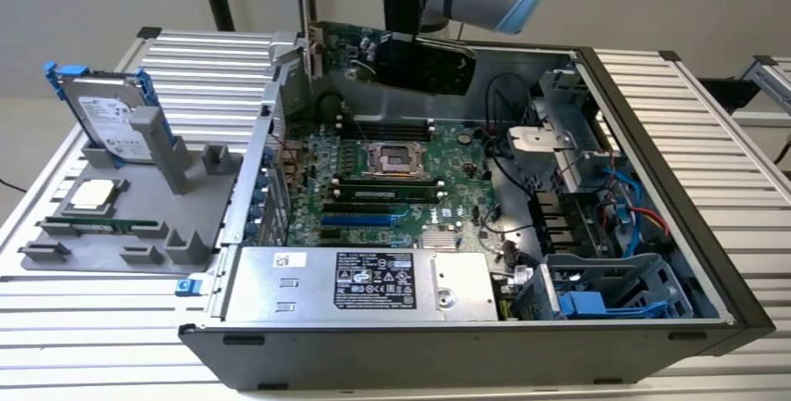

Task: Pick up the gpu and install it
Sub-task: 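Insert the gpu into the slot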

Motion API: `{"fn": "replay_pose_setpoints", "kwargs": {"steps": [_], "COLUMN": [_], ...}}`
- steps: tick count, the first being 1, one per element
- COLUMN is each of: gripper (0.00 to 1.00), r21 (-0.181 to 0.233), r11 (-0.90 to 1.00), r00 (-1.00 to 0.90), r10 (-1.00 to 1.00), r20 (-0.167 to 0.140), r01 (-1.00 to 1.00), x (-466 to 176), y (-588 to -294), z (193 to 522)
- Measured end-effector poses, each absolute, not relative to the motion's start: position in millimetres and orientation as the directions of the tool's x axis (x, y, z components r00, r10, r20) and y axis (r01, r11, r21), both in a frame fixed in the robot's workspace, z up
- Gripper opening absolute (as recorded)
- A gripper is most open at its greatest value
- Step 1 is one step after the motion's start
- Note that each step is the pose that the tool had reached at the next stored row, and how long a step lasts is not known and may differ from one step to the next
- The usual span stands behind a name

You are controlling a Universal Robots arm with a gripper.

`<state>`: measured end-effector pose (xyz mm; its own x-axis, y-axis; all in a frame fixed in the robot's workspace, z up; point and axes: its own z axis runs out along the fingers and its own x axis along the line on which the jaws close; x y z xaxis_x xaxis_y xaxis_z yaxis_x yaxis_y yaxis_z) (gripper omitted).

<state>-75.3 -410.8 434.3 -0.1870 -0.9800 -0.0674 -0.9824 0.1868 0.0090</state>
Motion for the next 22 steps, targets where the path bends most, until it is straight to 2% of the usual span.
{"fn": "replay_pose_setpoints", "kwargs": {"steps": [22], "gripper": [0.00], "r21": [0.009], "r11": [0.016], "r00": [-0.016], "r10": [-0.998], "r20": [-0.067], "r01": [-1.000], "x": [-75.3], "y": [-410.8], "z": [434.4]}}
